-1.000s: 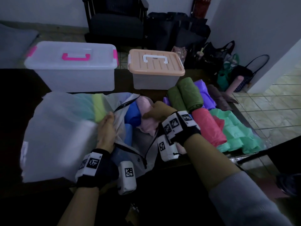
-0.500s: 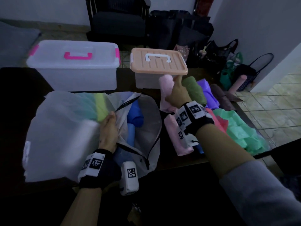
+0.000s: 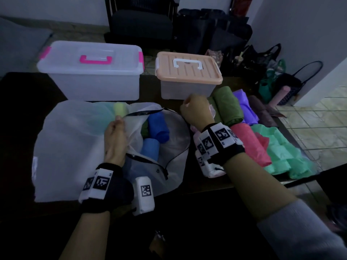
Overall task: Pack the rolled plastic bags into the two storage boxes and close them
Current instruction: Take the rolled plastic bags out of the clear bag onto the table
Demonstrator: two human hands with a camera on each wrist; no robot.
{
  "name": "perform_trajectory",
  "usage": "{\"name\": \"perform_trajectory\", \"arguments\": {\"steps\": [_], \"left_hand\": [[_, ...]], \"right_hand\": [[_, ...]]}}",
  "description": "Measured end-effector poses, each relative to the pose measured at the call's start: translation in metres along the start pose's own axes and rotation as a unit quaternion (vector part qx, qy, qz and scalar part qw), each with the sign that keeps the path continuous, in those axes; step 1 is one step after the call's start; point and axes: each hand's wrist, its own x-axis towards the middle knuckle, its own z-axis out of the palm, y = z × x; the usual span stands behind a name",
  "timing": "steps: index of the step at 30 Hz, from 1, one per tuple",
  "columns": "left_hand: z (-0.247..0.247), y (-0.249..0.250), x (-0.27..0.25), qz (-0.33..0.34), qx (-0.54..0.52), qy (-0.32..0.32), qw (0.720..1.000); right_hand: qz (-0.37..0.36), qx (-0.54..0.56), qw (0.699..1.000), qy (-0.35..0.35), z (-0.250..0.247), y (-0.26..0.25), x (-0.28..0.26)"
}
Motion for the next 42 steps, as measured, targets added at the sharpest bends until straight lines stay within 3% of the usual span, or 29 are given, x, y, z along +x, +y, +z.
{"name": "perform_trajectory", "arguments": {"steps": [3, 5, 10, 12, 14, 17, 20, 25, 27, 30, 31, 32, 34, 35, 36, 38, 42], "left_hand": [[-0.007, -0.002, 0.008, -0.005, 0.0, 0.016, 1.0], [-0.007, -0.005, 0.01, -0.02, -0.01, 0.011, 1.0], [-0.005, -0.005, 0.011, -0.043, -0.007, 0.008, 0.999], [-0.005, -0.005, 0.011, -0.048, -0.011, 0.008, 0.999], [-0.007, -0.005, 0.009, -0.053, -0.019, 0.006, 0.998], [-0.008, -0.004, 0.008, -0.064, -0.034, 0.003, 0.997], [-0.007, -0.003, 0.007, -0.065, -0.039, 0.002, 0.997], [-0.007, -0.004, 0.006, -0.064, -0.05, -0.006, 0.997], [-0.007, -0.005, 0.006, -0.067, -0.051, -0.01, 0.996], [-0.007, -0.006, 0.007, -0.067, -0.05, -0.005, 0.996], [-0.007, -0.006, 0.008, -0.068, -0.053, -0.004, 0.996], [-0.007, -0.007, 0.008, -0.067, -0.056, -0.001, 0.996], [-0.007, -0.007, 0.008, -0.066, -0.06, 0.007, 0.996], [-0.008, -0.007, 0.008, -0.066, -0.061, 0.01, 0.996], [-0.006, -0.007, 0.007, -0.067, -0.057, 0.009, 0.996], [-0.006, -0.006, 0.006, -0.071, -0.057, 0.008, 0.996], [-0.004, -0.005, 0.003, -0.067, -0.055, 0.006, 0.996]], "right_hand": [[0.02, 0.141, 0.967, -0.212, 0.003, -0.031, -0.019], [0.002, 0.149, 0.948, -0.281, 0.012, -0.044, -0.022], [-0.002, 0.088, 0.951, -0.297, 0.023, -0.051, -0.016], [0.001, 0.104, 0.948, -0.299, 0.025, -0.051, -0.016], [0.052, 0.156, 0.936, -0.312, 0.03, -0.048, -0.013], [0.166, 0.264, 0.89, -0.333, 0.035, -0.044, -0.01], [0.219, 0.37, 0.835, -0.342, 0.035, -0.038, -0.006], [0.242, 0.527, 0.738, -0.343, 0.007, -0.026, -0.012], [0.236, 0.54, 0.73, -0.346, -0.01, -0.017, -0.024], [0.233, 0.541, 0.745, -0.313, -0.031, 0.003, -0.046], [0.229, 0.534, 0.761, -0.287, -0.034, 0.01, -0.053], [0.223, 0.502, 0.799, -0.246, -0.036, 0.019, -0.059], [0.195, 0.347, 0.908, -0.132, -0.033, 0.036, -0.072], [0.173, 0.256, 0.948, -0.074, -0.03, 0.044, -0.079], [0.16, 0.184, 0.969, -0.029, -0.026, 0.051, -0.088], [0.145, 0.097, 0.984, 0.017, -0.015, 0.063, -0.1], [0.159, 0.003, 0.987, 0.018, 0.004, 0.079, -0.106]]}}
